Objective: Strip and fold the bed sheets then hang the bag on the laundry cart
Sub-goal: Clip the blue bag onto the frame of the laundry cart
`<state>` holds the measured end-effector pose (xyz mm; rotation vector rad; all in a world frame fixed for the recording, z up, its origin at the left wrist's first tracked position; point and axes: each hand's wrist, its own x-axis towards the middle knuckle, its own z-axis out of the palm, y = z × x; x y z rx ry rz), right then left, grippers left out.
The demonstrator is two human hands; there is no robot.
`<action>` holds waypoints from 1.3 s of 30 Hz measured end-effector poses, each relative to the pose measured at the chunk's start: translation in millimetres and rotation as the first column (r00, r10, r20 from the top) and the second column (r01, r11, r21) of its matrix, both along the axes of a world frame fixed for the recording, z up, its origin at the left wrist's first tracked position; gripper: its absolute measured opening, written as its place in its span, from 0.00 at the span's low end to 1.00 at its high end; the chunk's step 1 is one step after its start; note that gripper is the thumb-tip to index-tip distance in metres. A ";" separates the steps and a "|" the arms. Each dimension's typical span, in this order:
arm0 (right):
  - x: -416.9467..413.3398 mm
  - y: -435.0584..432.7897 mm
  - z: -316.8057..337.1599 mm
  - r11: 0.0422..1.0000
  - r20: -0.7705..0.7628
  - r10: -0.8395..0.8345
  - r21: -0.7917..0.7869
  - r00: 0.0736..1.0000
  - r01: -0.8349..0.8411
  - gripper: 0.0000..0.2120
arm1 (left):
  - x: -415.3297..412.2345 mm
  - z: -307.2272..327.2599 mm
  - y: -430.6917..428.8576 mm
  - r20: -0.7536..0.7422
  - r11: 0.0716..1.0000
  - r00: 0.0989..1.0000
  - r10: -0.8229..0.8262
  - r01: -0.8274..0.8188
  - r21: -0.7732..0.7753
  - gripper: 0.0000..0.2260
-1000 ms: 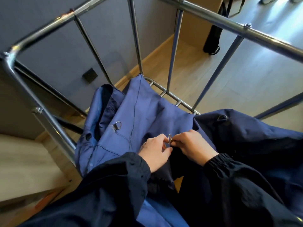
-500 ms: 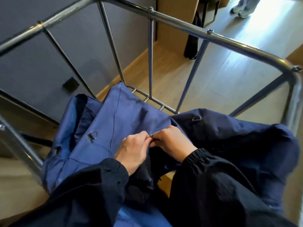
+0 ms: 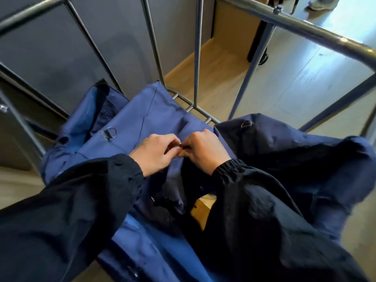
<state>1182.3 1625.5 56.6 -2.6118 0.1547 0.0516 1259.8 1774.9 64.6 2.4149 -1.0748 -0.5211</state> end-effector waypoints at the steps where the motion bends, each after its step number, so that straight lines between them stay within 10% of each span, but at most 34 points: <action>1: 3.9 3.3 -2.8 1.000 -0.007 -0.025 -0.004 1.000 0.025 0.12 | 4.2 -2.1 2.5 -0.047 0.998 0.999 0.016 -0.013 0.060 0.13; 6: 15.8 11.5 -5.8 0.999 -0.049 -0.037 0.003 0.998 0.037 0.11 | 18.4 -15.0 13.8 -0.036 0.899 0.999 0.011 0.006 0.438 0.18; 12: 15.1 14.6 -8.4 0.999 -0.112 -0.035 0.033 0.993 0.039 0.13 | 20.9 11.5 14.8 -0.049 0.964 0.987 0.150 -0.136 0.227 0.03; 20: 12.3 13.8 -0.6 1.000 -0.071 -0.018 -0.019 0.997 0.016 0.12 | -22.8 71.4 98.9 0.214 0.988 0.977 0.002 -0.035 0.151 0.25; 25: 5.4 20.1 -3.7 0.998 -0.076 -0.060 -0.019 0.995 0.058 0.14 | -47.2 78.3 109.4 0.304 0.967 0.948 -0.097 0.017 0.254 0.18; 31: 8.4 20.4 -11.9 0.999 -0.187 -0.002 -0.051 0.982 -0.008 0.09 | -12.2 49.4 53.5 -0.030 0.862 0.983 -0.182 0.174 0.477 0.06; 39: -6.2 21.9 -36.0 0.999 -0.267 -0.002 -0.038 0.964 -0.009 0.04 | -20.0 -59.7 13.9 -0.364 0.383 0.871 -0.330 0.476 0.792 0.13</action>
